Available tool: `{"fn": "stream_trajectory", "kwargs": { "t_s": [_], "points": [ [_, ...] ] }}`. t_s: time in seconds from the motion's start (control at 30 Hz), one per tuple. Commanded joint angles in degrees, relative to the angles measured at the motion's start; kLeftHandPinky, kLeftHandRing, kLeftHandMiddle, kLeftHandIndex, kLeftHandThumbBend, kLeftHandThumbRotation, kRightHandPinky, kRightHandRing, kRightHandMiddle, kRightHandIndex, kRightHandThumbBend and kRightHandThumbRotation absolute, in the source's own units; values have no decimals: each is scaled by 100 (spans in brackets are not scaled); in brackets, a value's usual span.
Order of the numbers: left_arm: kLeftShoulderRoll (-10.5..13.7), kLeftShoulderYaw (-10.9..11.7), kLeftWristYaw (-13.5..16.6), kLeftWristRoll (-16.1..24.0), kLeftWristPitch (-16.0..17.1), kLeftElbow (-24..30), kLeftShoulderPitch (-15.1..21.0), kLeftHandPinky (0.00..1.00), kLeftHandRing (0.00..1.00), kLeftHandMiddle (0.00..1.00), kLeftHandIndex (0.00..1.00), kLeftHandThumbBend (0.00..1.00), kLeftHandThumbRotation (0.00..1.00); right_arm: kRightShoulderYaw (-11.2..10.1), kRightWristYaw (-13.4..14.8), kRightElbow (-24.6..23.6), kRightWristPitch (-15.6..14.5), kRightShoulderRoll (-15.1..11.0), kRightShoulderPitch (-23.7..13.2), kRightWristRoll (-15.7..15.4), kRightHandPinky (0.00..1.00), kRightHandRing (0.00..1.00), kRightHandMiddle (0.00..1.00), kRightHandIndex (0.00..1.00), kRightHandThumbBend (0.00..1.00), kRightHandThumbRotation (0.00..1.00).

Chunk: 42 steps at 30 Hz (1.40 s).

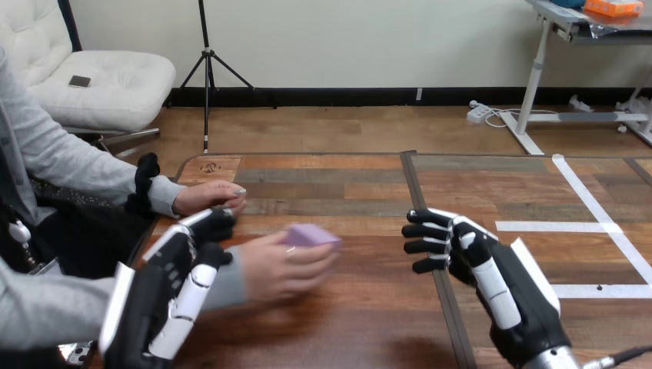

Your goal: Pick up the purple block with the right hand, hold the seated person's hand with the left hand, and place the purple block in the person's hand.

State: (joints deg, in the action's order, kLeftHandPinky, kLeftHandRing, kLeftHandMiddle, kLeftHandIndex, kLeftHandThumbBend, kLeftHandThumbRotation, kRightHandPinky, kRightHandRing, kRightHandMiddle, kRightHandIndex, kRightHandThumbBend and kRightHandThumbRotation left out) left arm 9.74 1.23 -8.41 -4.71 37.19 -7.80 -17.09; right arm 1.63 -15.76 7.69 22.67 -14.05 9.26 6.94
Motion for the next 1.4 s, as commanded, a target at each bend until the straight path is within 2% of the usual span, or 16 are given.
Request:
{"fn": "stream_trajectory", "kwargs": {
  "t_s": [0.0, 0.13, 0.23, 0.43, 0.57, 0.63, 0.7, 0.77, 0.83, 0.9, 1.03, 1.1, 1.2, 1.37],
  "points": [
    [-98, -49, -153, -69, 377, -140, 366, 70, 82, 81, 77, 56, 99, -140, 20, -252, -7, 149, -195, 196, 64, 72, 75, 77, 83, 100],
    [-151, -42, -179, -72, 439, -186, 410, 73, 83, 82, 78, 53, 100, -135, -34, -168, 5, 201, -190, 223, 65, 73, 76, 77, 83, 100],
    [-197, -43, -162, -45, 347, -67, 372, 78, 84, 82, 79, 52, 100, -118, -44, -82, 83, 233, -173, 190, 65, 73, 77, 78, 81, 100],
    [-220, -19, -220, -25, 600, -202, 476, 86, 86, 84, 80, 46, 100, -100, -113, 94, 175, 319, -157, 254, 67, 75, 79, 80, 78, 100],
    [-243, -58, -365, -248, 590, -210, 479, 89, 88, 85, 81, 40, 100, -109, -149, 249, 259, 366, -180, 263, 68, 75, 79, 80, 77, 100],
    [-238, -63, -395, -274, 526, -166, 450, 95, 91, 87, 82, 40, 100, -118, -181, 314, 285, 392, -192, 284, 68, 77, 80, 81, 77, 100],
    [-259, -44, -408, -275, 622, -279, 487, 96, 92, 88, 83, 40, 100, -143, -214, 474, 418, 426, -233, 285, 69, 77, 80, 81, 77, 100],
    [-225, -101, -502, -378, 361, -98, 370, 98, 93, 89, 84, 41, 100, -169, -292, 637, 477, 450, -293, 355, 70, 78, 81, 82, 76, 100],
    [-246, -128, -568, -485, 260, -43, 333, 99, 96, 91, 85, 44, 100, -187, -324, 692, 441, 474, -311, 420, 71, 79, 81, 82, 76, 100],
    [-296, -125, -609, -570, 288, -92, 357, 99, 97, 93, 86, 48, 100, -205, -334, 710, 396, 501, -311, 462, 72, 80, 81, 82, 76, 100],
    [-319, -154, -792, -721, 323, -206, 341, 100, 98, 93, 87, 50, 100, -267, -483, 942, 507, 544, -393, 618, 74, 80, 81, 82, 75, 100],
    [-335, -148, -881, -785, 385, -302, 372, 100, 99, 94, 88, 47, 100, -293, -526, 1028, 547, 558, -426, 648, 75, 80, 82, 82, 74, 100],
    [-366, -158, -900, -797, 226, -219, 282, 100, 99, 94, 89, 47, 100, -327, -415, 922, 342, 574, -384, 591, 76, 81, 82, 82, 76, 100],
    [-480, -150, -916, -851, 123, -221, 199, 100, 99, 94, 89, 46, 100, -384, -445, 981, 311, 597, -411, 647, 78, 81, 83, 83, 76, 100]
  ]
}}
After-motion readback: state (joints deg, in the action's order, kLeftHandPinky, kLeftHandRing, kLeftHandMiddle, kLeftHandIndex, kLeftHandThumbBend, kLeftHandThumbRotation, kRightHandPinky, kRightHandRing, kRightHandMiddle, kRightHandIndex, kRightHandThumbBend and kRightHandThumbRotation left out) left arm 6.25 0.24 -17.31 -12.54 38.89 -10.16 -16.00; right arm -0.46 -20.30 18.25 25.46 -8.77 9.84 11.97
